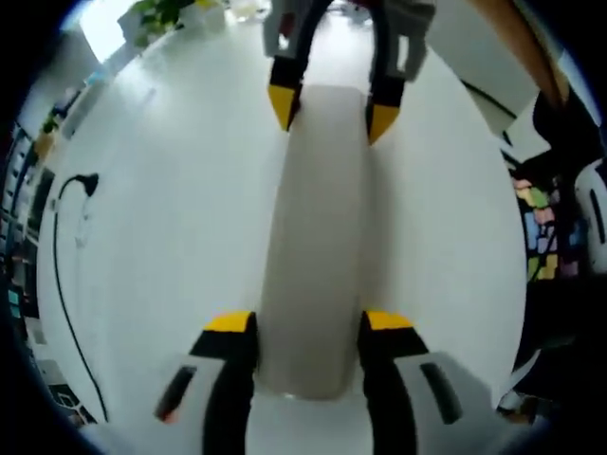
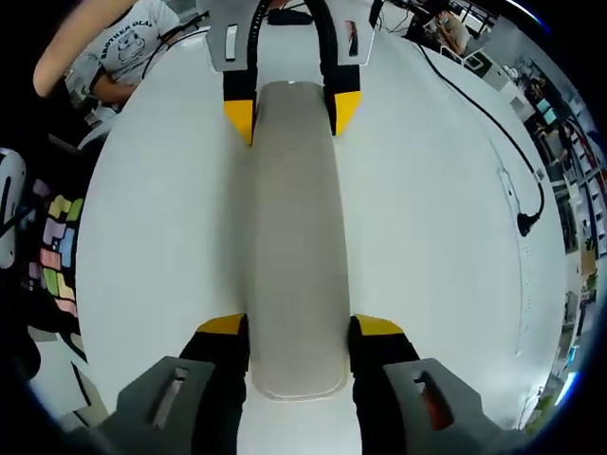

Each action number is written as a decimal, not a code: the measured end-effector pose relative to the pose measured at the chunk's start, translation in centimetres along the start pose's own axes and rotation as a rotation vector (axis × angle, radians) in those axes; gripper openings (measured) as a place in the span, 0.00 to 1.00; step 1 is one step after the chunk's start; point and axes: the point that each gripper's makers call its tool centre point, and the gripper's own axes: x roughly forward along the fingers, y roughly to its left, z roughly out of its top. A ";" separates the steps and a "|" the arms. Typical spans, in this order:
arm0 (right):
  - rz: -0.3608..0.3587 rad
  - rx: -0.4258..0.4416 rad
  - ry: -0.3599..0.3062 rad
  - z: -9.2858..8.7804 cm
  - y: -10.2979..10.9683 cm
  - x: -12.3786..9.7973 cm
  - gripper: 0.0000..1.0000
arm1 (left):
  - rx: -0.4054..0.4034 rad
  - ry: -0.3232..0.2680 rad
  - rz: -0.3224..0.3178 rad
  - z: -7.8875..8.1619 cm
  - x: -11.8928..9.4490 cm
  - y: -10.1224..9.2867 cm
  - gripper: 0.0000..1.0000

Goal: Arrange the utensils inside the cutlery case until each visible utensil rests in its matching compartment.

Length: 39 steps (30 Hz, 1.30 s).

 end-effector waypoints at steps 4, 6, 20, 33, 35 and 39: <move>0.012 0.019 0.005 -0.2 0.2 0.1 0.44 | 0.001 0.017 -0.003 0.0 0.2 -0.2 0.45; 0.016 0.030 0.000 -0.3 0.3 0.1 0.44 | -0.005 0.028 -0.004 0.0 0.2 -0.2 0.46; 0.038 0.048 -0.032 -0.2 0.5 0.3 0.45 | -0.006 0.056 -0.005 -0.1 0.3 -0.4 0.46; 0.046 0.061 -0.066 0.0 0.4 0.4 0.59 | -0.058 0.022 -0.007 0.0 0.3 -0.2 0.49; 0.023 0.062 -0.055 -0.3 0.0 0.4 0.61 | -0.072 0.040 0.016 -0.4 0.2 0.2 0.56; 0.009 0.079 -0.088 -0.6 0.0 -0.8 0.66 | -0.109 -0.012 0.060 -0.3 -0.3 1.1 0.67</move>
